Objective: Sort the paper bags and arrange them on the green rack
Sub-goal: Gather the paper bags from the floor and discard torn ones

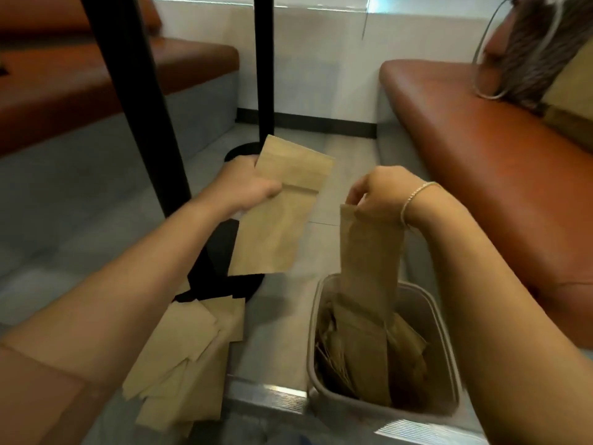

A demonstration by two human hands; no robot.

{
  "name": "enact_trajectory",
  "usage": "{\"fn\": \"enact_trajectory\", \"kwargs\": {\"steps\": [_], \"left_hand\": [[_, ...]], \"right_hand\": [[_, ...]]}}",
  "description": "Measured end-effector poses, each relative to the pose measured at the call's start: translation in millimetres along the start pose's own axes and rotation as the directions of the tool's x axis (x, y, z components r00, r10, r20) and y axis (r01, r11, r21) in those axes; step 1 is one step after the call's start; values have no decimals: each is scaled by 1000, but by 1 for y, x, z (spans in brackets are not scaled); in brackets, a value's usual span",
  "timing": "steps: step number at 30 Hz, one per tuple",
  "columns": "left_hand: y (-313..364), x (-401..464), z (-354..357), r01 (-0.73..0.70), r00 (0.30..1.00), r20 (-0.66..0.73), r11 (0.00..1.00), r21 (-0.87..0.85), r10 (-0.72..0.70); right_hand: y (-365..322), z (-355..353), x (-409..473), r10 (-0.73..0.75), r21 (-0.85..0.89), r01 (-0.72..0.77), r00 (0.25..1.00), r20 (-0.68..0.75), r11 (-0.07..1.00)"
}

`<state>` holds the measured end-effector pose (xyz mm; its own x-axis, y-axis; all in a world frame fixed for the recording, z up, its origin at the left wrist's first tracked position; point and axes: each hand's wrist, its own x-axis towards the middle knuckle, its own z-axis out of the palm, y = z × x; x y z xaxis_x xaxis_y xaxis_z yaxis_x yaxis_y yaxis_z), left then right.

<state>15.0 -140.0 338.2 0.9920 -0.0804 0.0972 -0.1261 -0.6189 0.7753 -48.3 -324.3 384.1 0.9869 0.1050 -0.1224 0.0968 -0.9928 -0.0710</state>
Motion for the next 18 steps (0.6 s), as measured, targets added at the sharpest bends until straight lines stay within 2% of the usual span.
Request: {"fn": "enact_trajectory", "kwargs": {"steps": [5, 8, 11, 13, 15, 18], "left_hand": [[21, -10, 25, -14, 985, 169, 997, -79, 28], [23, -17, 40, -31, 953, 297, 994, -104, 61], [23, -21, 51, -9, 920, 387, 989, -146, 65], [22, -22, 58, 11, 894, 443, 985, -170, 66], [22, -23, 68, 32, 876, 479, 982, -186, 62], [24, -27, 83, 22, 833, 548, 987, -156, 69]], "right_hand": [[21, 15, -14, 81, 2, -83, 985, 152, 997], [32, 20, -12, 145, 184, -148, 989, 34, 972], [39, 15, -9, 179, 355, -133, 979, -101, 925], [42, 12, -8, 166, 441, -88, 976, -140, 893], [43, 10, -10, 101, 406, -40, 987, -129, 913], [46, 10, -12, 28, 173, -25, 999, -19, 985]]}}
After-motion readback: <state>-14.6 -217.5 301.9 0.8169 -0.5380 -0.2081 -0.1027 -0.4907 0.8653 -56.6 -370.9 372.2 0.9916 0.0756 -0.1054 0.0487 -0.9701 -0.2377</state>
